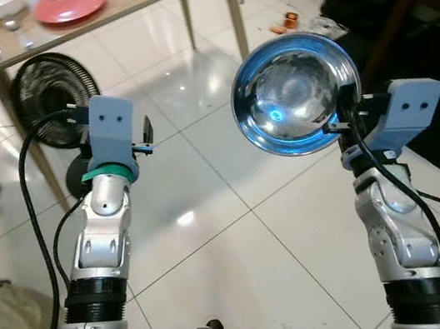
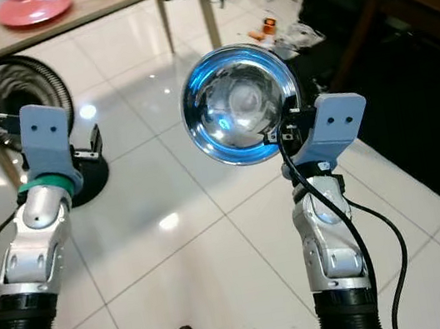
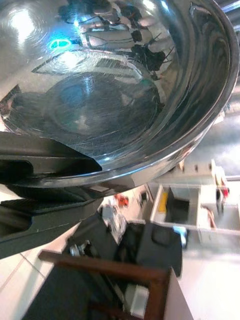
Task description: Setting the table
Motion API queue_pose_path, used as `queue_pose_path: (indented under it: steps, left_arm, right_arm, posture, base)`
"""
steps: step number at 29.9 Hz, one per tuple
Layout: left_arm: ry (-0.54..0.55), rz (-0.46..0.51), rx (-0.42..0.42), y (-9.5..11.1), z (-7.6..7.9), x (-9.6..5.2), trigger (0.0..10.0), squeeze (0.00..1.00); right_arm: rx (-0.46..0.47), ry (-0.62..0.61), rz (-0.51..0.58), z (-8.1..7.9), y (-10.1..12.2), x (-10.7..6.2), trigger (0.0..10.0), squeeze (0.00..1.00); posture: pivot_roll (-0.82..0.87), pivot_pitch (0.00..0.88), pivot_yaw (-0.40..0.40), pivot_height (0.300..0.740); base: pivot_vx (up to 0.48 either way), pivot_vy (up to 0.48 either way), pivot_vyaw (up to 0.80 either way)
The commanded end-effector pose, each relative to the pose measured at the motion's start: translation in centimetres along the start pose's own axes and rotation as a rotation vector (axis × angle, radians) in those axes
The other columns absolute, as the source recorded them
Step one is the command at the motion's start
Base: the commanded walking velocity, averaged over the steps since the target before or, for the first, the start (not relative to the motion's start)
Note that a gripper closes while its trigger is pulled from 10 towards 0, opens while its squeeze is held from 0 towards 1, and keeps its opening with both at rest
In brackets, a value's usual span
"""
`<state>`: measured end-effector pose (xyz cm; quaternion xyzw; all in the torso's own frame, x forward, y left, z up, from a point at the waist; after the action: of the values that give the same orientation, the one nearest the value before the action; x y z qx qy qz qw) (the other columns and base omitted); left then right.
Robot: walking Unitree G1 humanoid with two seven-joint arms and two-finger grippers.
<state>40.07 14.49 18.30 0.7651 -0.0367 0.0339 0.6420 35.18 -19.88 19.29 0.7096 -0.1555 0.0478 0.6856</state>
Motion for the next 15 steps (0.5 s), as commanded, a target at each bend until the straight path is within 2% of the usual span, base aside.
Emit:
queue_pose_path:
  steps: [1, 15]
  left_arm:
    - [0.014, -0.005, 0.005, -0.2, -0.6, 0.0, 10.0, 0.0]
    - [0.015, 0.032, 0.029, 0.5, -0.7, 0.2, 10.0, 0.0]
  right_arm:
    - [0.021, 0.009, 0.031, -0.5, 0.7, 0.0, 10.0, 0.0]
    - [0.003, -0.069, 0.065, 0.6, 1.5, 0.7, 10.0, 0.0]
  posture:
    - [0.0, 0.007, 0.058, 0.74]
    - [0.0, 0.0, 0.061, 0.74]
  base:
    - [0.458, 0.0, 0.0]
    - [0.458, 0.0, 0.0]
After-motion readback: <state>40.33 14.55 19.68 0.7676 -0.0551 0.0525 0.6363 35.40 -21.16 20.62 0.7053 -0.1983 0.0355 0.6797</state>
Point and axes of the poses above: a point about 5 cm out from each wrist's last joint towards the gripper, its own x axis pointing out of the wrist towards the gripper, its own y axis along the axis of the wrist's last joint, z = x × y, the point moved 6 cm from there along x, pointing out of the wrist towards the gripper, and after that the axes turned 4 degrees about -x, right-handed, at the moved point
